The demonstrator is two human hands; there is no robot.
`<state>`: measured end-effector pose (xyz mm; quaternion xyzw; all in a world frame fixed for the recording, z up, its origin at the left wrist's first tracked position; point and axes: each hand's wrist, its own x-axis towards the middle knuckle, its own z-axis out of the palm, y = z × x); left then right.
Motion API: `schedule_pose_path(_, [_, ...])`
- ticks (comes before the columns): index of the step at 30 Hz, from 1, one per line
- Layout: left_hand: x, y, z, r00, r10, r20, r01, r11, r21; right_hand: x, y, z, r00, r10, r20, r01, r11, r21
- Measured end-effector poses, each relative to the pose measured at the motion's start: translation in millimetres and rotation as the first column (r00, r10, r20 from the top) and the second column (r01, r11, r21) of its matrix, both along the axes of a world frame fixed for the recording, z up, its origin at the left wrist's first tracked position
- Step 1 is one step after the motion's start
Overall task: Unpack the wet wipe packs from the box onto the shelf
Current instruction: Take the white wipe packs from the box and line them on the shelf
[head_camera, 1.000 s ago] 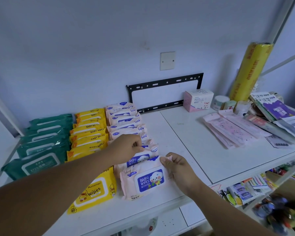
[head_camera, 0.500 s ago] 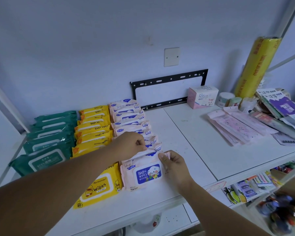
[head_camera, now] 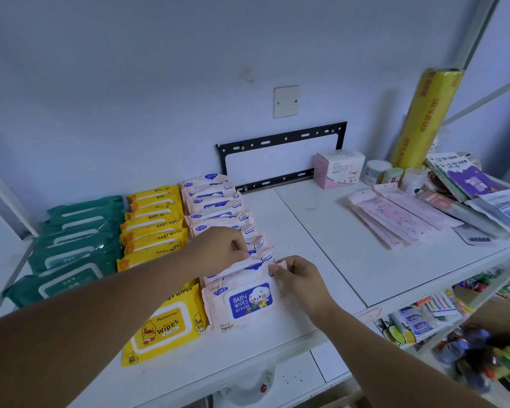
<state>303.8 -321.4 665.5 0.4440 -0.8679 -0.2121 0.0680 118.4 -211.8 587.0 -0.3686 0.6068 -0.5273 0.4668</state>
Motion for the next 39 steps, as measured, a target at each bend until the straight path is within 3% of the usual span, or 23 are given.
schedule_pose_path(8, [-22.4,11.6,9.8,0.992,-0.112,-0.055,0.107,0.991,-0.084,-32.3,22.9,8.4,0.989,-0.063,-0.136,0.058,0.998,-0.037])
schedule_pose_path(20, [-149.1,88.8,-9.6,0.917,-0.389,-0.085,0.389,0.921,-0.015,-138.4,133.5,2.0,0.921,-0.258,-0.293,0.277,0.960,0.025])
schedule_pose_path(29, [-250.2,172.3,-42.8,0.892,-0.440,-0.103,0.452,0.876,0.168,-229.7,244.2,-28.3,0.898,-0.246,-0.364,0.316,0.937,0.147])
schedule_pose_path(39, [-298.3,225.2,-125.2,0.905,-0.425,0.017,0.391,0.847,0.360,-284.1,310.5,-90.8,0.920,-0.190,-0.344,0.306,0.896,0.323])
